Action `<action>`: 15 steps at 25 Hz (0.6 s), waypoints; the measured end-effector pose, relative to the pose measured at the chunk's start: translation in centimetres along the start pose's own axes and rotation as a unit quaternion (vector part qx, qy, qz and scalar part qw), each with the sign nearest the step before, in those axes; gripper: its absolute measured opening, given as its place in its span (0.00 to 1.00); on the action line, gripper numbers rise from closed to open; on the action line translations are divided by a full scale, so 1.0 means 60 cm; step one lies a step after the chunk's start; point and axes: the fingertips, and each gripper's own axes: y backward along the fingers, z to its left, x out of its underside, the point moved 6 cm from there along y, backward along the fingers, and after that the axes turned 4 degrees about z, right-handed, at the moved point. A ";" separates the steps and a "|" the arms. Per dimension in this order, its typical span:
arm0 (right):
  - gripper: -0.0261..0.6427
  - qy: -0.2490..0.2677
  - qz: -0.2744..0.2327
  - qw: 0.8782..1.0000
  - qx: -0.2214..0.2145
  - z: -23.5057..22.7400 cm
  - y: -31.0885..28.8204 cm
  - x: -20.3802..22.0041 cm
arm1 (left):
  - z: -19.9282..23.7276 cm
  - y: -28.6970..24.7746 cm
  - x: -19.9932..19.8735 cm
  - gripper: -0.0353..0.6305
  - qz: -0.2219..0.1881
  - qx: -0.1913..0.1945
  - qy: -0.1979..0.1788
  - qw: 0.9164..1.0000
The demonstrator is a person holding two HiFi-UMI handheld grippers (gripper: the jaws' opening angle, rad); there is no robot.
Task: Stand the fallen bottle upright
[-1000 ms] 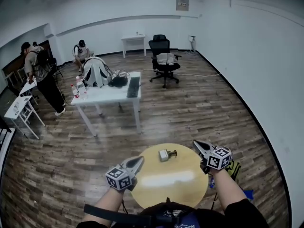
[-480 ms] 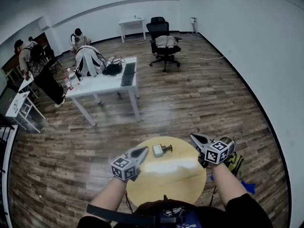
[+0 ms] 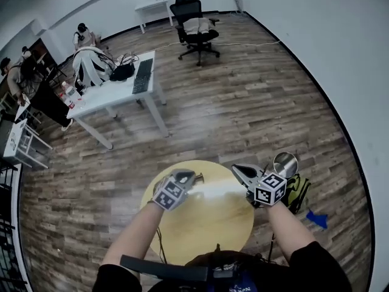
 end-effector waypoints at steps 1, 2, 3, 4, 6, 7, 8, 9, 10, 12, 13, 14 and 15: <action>0.06 -0.005 0.000 1.000 0.005 -0.011 0.006 0.010 | 0.000 -0.029 0.006 0.09 0.025 0.011 -0.013 1.000; 0.06 -0.009 0.001 1.000 0.010 -0.022 0.011 0.019 | 0.002 -0.056 0.015 0.20 0.054 0.020 -0.027 0.998; 0.06 -0.013 0.001 1.000 0.015 -0.032 0.015 0.028 | 0.004 -0.083 0.025 0.26 0.086 0.029 -0.045 0.995; 0.06 -0.018 0.001 1.000 0.020 -0.041 0.020 0.036 | 0.004 -0.110 0.037 0.30 0.118 0.037 -0.068 0.990; 0.06 -0.026 0.000 0.999 0.029 -0.060 0.031 0.050 | 0.002 -0.161 0.064 0.39 0.176 0.053 -0.111 0.977; 0.06 -0.030 -0.001 0.999 0.034 -0.068 0.037 0.056 | 0.002 -0.183 0.077 0.41 0.199 0.060 -0.126 0.970; 0.06 -0.034 -0.001 0.999 0.039 -0.075 0.043 0.063 | 0.004 -0.202 0.088 0.41 0.218 0.064 -0.136 0.964; 0.06 -0.039 -0.002 0.998 0.043 -0.082 0.048 0.070 | 0.008 -0.220 0.099 0.41 0.234 0.065 -0.144 0.959; 0.06 -0.043 -0.002 0.998 0.047 -0.089 0.052 0.077 | 0.013 -0.236 0.109 0.41 0.248 0.063 -0.151 0.955; 0.06 -0.050 -0.003 0.997 0.052 -0.102 0.058 0.091 | 0.023 -0.263 0.123 0.41 0.270 0.061 -0.164 0.947; 0.06 -0.053 -0.002 0.997 0.054 -0.108 0.061 0.098 | 0.026 -0.276 0.127 0.41 0.277 0.062 -0.168 0.944; 0.06 -0.056 -0.002 0.997 0.056 -0.115 0.064 0.104 | 0.026 -0.289 0.129 0.41 0.283 0.065 -0.170 0.942; 0.06 -0.059 -0.002 0.997 0.058 -0.121 0.067 0.111 | 0.025 -0.301 0.131 0.41 0.287 0.070 -0.171 0.940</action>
